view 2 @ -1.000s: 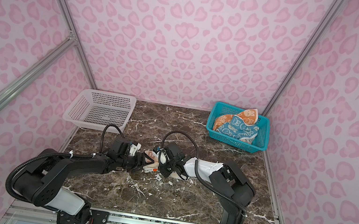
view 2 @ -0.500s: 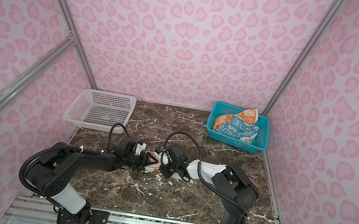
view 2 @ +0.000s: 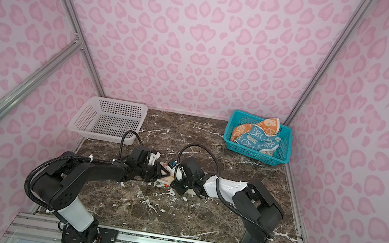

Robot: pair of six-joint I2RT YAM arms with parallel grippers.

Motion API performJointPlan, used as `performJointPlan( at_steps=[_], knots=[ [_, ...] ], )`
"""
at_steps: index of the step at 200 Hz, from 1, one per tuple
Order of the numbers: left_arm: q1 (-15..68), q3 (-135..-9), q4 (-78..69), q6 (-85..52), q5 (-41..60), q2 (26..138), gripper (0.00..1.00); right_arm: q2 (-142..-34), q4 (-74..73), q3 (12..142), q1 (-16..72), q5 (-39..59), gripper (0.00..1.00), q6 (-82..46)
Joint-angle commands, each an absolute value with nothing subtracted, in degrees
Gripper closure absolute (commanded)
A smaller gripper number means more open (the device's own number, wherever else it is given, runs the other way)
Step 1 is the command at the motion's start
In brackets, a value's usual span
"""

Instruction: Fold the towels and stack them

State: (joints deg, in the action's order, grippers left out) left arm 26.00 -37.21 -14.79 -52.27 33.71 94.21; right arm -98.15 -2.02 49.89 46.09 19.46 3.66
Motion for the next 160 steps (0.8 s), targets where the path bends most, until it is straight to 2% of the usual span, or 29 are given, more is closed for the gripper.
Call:
performJointPlan(
  at_steps=[1, 24, 33, 39, 53, 65, 111, 160],
  knots=[
    [25.9, -39.1, -11.5, -48.8, 34.0, 94.6, 0.82, -96.3, -4.5, 48.8, 46.1, 17.0, 0.44, 1.5],
    [25.9, -40.9, -7.1, -46.2, 34.1, 94.3, 0.96, -92.7, -5.4, 46.7, 46.1, 12.2, 0.27, -1.6],
    [25.8, -41.8, -5.1, -44.9, 34.1, 94.2, 0.97, -91.3, -5.6, 46.0, 46.0, 11.2, 0.24, -3.0],
    [25.8, -42.7, -3.6, -43.5, 33.8, 94.0, 0.97, -90.5, -5.7, 45.7, 45.9, 10.6, 0.16, -4.2],
    [25.8, -45.1, 1.3, -40.0, 32.8, 93.6, 0.97, -89.1, -5.8, 45.2, 45.9, 10.0, 0.14, -6.9],
    [25.8, -47.6, 6.2, -36.8, 31.7, 93.0, 0.97, -88.0, -5.5, 44.9, 46.0, 8.8, 0.01, -9.8],
    [25.0, -59.8, 23.2, -24.0, 28.0, 89.6, 0.97, -82.0, -11.1, 40.1, 48.1, 3.9, 0.00, -16.6],
    [20.4, -69.7, 31.9, -15.6, 24.4, 88.8, 0.97, -76.8, -15.6, 38.4, 49.2, 2.8, 0.00, -14.9]
  ],
)
